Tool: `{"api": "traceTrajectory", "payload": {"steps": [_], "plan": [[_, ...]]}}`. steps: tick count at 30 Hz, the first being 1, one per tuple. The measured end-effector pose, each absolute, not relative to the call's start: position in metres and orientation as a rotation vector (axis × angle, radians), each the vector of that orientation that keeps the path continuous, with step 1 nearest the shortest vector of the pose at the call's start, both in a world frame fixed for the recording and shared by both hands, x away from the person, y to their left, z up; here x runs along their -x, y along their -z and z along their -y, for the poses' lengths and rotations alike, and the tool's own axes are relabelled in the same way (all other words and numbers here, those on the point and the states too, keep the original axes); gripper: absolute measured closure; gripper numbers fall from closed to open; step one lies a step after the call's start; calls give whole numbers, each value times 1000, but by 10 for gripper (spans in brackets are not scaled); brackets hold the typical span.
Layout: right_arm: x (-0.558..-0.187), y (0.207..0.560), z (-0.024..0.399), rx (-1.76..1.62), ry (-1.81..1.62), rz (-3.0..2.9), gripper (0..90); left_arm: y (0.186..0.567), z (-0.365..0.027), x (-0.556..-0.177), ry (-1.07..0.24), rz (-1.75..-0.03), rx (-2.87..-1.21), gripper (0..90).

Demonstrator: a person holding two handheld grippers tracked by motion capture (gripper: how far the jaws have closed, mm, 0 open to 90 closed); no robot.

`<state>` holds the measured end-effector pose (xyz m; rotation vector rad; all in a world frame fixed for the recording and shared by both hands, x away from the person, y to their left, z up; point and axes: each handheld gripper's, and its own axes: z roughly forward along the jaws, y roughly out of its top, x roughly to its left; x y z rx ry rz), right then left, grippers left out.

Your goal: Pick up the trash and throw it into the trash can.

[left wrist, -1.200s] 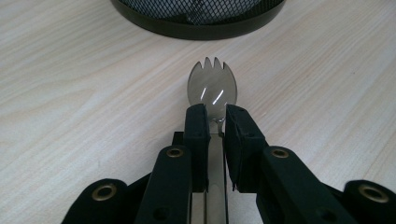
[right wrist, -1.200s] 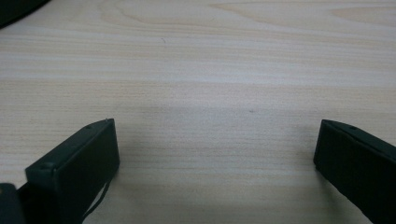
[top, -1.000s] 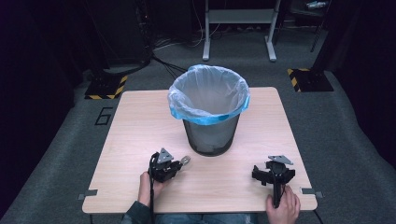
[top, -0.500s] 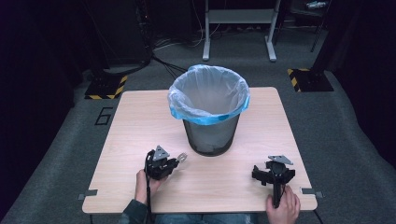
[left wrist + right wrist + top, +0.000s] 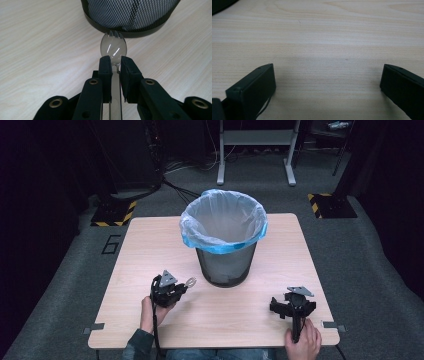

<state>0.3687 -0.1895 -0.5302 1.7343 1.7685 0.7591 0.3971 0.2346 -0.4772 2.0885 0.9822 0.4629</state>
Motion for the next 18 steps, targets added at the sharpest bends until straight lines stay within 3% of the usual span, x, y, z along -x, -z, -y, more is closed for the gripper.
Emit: {"api": "traceTrajectory", "payload": {"steps": [18], "plan": [[-369,530,189,-1734,-759,-1769,0,452,-244,-406,-518,-964,-2061,793]]}}
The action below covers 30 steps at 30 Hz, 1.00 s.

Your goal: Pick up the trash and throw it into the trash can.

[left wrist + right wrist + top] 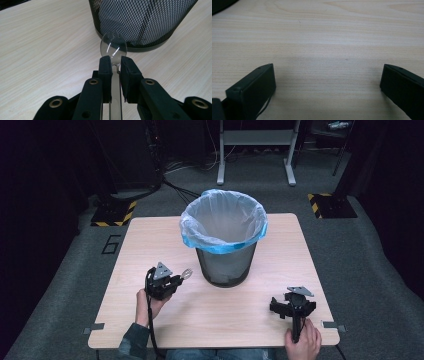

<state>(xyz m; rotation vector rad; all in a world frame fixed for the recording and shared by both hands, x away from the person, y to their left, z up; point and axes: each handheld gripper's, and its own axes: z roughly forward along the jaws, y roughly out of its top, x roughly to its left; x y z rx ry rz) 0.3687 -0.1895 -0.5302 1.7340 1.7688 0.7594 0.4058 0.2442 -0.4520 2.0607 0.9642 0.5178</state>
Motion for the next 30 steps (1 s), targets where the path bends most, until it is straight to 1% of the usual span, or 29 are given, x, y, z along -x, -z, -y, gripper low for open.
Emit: {"api": "traceTrajectory", "payload": {"steps": [30], "plan": [[-369,530,189,-1734,-759,-1769,0,402,-254,-419,-604,-922,-2007,793]]}}
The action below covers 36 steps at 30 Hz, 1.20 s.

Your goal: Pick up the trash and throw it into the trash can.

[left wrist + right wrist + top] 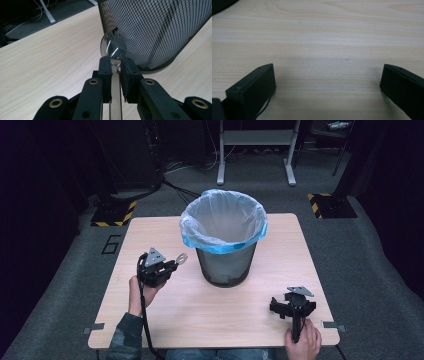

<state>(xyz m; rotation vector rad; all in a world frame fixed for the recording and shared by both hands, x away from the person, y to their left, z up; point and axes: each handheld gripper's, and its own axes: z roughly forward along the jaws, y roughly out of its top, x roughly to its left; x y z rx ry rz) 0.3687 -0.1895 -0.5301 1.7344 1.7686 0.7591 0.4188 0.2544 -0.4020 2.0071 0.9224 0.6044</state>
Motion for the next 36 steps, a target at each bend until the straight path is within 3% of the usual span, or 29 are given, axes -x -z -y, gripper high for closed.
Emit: {"api": "traceTrajectory", "payload": {"steps": [36], "plan": [[-369,530,189,-1735,-759,-1768,0,338,-268,-424,-717,-876,-1909,793]]}}
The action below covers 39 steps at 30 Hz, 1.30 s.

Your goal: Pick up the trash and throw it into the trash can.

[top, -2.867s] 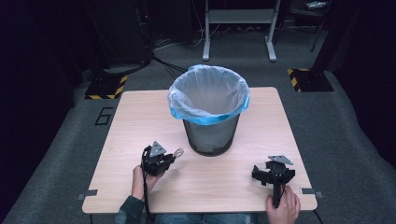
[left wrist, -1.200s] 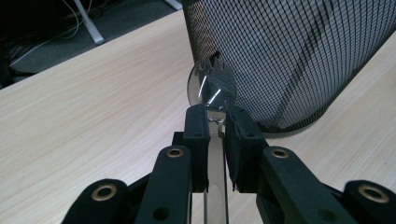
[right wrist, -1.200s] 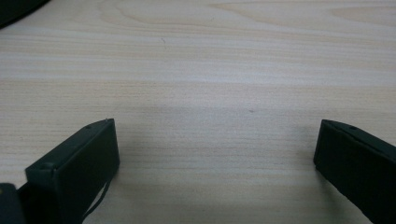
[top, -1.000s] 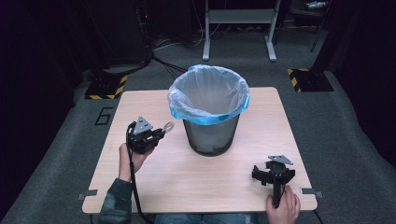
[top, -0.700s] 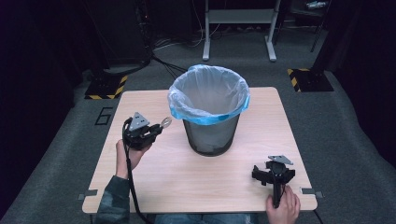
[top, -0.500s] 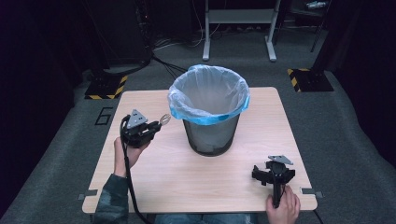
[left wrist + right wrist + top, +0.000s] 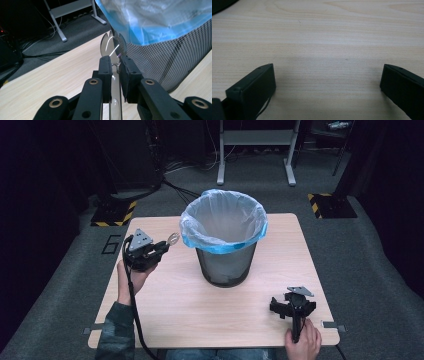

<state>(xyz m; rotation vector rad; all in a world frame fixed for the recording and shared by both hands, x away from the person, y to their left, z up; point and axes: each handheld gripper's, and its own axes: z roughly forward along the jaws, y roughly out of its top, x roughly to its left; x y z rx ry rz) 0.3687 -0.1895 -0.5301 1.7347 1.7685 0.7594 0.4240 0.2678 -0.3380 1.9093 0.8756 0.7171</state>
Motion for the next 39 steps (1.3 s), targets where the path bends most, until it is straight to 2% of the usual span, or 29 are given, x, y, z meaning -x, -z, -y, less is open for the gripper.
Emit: {"api": "traceTrajectory", "payload": {"steps": [26,39], "plan": [[-369,530,189,-1734,-759,-1769,0,301,-271,-433,-747,-844,-1842,792],[-369,530,189,-1734,-759,-1769,0,277,-253,-443,-764,-791,-1853,793]]}}
